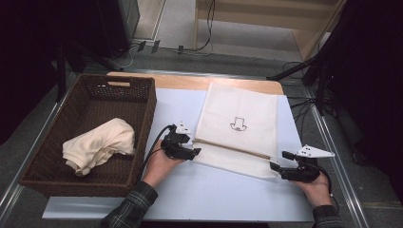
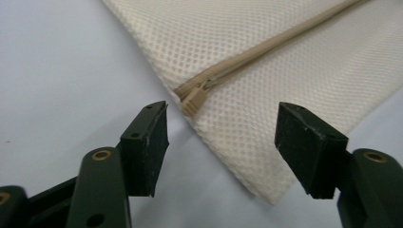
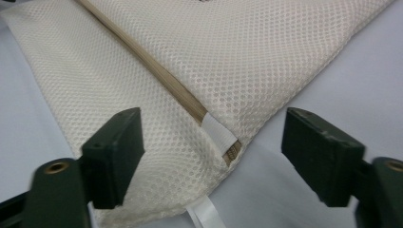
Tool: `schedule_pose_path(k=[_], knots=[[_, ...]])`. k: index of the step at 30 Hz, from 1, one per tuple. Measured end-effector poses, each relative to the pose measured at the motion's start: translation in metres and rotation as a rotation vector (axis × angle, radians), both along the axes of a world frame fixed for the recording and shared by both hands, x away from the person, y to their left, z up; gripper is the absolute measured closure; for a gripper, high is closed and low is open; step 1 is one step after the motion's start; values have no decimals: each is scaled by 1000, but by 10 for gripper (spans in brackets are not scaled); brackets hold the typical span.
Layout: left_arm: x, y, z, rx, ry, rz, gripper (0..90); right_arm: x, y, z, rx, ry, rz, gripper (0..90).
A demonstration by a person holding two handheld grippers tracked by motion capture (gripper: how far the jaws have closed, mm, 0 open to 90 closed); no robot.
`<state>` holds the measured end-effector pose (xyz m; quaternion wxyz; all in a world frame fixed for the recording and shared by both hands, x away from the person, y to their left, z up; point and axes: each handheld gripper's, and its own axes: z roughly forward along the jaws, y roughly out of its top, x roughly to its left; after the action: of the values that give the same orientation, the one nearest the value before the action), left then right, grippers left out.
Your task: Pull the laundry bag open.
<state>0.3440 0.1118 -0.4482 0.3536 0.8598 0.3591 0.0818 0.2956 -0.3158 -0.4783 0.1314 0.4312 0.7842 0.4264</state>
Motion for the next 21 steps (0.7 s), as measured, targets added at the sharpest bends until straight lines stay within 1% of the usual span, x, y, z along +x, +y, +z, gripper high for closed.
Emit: schedule_pose_path(k=[1,2,3,4,6,7,8,10,11,13,14,16,19,20,21], knots=[[-3,-1,2,-5,7,-19,294,-1,0,1,6,0,11,188],[-3,-1,2,-5,7,-19,267,-2,0,2,11,-2,16,177],[-5,-1,3,-7,7,-31,267,-2,0,2,11,-2,16,177],[-7,-3,4,-15,10,-50,220,-5,1,4,9,-10,19,143],[-8,-3,5,-16,10,-56,168,-6,2,5,6,-16,18,141],[-10,-4,5,-14,15,-61,168,-8,2,6,4,-25,24,141],[-11,-5,6,-9,17,-64,143,-10,4,8,8,-31,32,139],[-14,-7,6,-1,24,-80,135,-11,4,9,12,-33,36,136],[-18,-7,6,-6,14,-87,131,-13,5,10,14,-38,45,131],[-22,-5,6,-23,24,-99,131,-15,7,11,13,-39,53,117],[-22,-5,6,-23,24,-99,130,-15,7,11,13,-39,53,117],[-28,-3,7,-36,23,-112,130,-17,10,12,14,-45,66,105],[-31,-2,9,-27,27,-121,111,-20,12,14,19,-51,67,92],[-32,-2,10,-28,20,-129,110,-20,13,15,17,-55,68,86],[-35,-1,10,-43,11,-129,111,-21,14,15,18,-59,70,85]])
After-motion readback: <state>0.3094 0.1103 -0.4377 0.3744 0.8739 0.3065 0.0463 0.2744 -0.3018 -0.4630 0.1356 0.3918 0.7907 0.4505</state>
